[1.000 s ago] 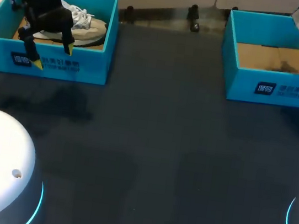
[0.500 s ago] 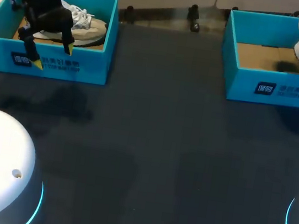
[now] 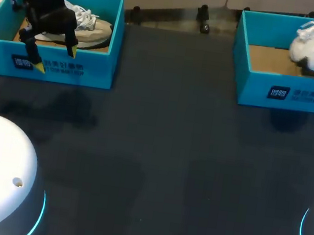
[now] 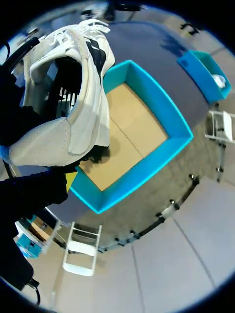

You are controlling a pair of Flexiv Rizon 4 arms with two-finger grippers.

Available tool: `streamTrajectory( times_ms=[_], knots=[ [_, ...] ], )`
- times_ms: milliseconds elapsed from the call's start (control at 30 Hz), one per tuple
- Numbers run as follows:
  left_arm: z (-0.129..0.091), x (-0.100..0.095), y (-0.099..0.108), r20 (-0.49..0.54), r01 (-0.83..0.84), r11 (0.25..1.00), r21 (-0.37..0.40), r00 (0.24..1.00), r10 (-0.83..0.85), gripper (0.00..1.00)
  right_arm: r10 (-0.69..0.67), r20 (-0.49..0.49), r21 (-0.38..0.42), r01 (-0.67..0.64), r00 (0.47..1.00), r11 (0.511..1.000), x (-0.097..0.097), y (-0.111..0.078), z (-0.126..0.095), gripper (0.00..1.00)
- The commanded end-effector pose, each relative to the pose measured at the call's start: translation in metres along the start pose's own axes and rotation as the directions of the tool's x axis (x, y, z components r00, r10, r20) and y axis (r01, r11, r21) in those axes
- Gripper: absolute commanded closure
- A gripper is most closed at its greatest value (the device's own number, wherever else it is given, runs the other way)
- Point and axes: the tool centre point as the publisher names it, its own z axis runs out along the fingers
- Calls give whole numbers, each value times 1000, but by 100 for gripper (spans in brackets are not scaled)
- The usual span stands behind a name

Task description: Take the shoe out of the shoebox, open the shoe tongue, remove and reinsert the insole, then place the shoe into the shoebox

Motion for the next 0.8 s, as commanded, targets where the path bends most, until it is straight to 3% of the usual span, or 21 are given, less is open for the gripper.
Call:
streamTrajectory(
  times_ms=[33,233,467,800],
  knots=[
    [-1,1,0,0,0,1000,-2,1000,0,0,232,-12,34,-232,973,972,-1,3,-3,100],
    [-1,1,0,0,0,1000,-2,1000,0,0,232,-12,34,-232,973,972,-1,3,-3,100],
    [-1,1,0,0,0,1000,-2,1000,0,0,507,19,67,-507,862,859,4,-7,1,100],
    [-1,1,0,0,0,1000,-2,1000,0,0,647,72,62,-651,759,757,8,-22,2,100]
  ],
)
